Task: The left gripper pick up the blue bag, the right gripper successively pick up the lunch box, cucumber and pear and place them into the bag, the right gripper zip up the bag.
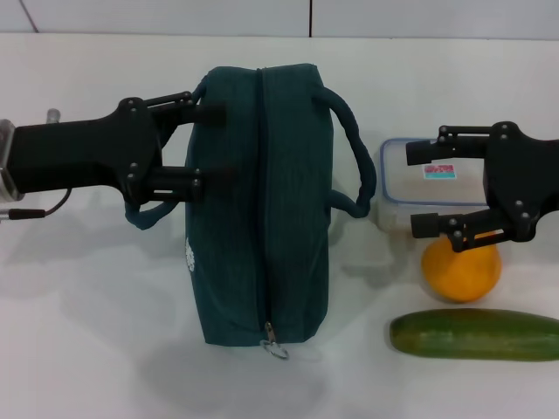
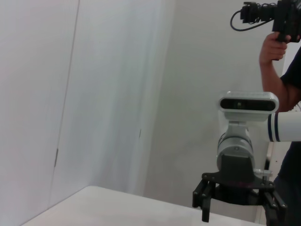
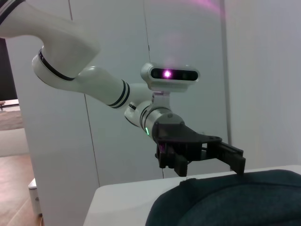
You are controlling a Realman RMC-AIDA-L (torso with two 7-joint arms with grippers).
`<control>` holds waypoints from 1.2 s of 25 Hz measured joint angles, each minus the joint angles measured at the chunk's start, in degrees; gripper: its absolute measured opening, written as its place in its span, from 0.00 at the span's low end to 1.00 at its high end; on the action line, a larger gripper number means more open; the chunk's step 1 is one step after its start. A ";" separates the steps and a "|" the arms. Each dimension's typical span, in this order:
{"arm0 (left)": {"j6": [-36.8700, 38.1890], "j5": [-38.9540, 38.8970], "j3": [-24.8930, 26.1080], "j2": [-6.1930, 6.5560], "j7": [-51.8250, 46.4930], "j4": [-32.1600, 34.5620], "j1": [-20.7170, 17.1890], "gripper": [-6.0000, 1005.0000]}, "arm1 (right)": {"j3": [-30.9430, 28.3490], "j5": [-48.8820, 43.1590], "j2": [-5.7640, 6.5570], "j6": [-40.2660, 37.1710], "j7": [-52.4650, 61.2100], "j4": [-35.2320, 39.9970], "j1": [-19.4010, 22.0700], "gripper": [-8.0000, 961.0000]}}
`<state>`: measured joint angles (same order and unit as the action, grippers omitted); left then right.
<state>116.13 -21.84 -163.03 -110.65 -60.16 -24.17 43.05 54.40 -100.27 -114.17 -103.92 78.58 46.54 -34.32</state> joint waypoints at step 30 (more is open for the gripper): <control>0.12 -0.52 0.00 -4.67 -29.67 -17.82 5.27 0.83 | 0.40 2.11 -0.44 -0.58 -1.77 1.45 1.19 0.86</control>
<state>116.25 -22.37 -163.03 -115.31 -89.83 -42.00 48.32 54.80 -98.17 -114.61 -104.50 76.82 47.99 -33.13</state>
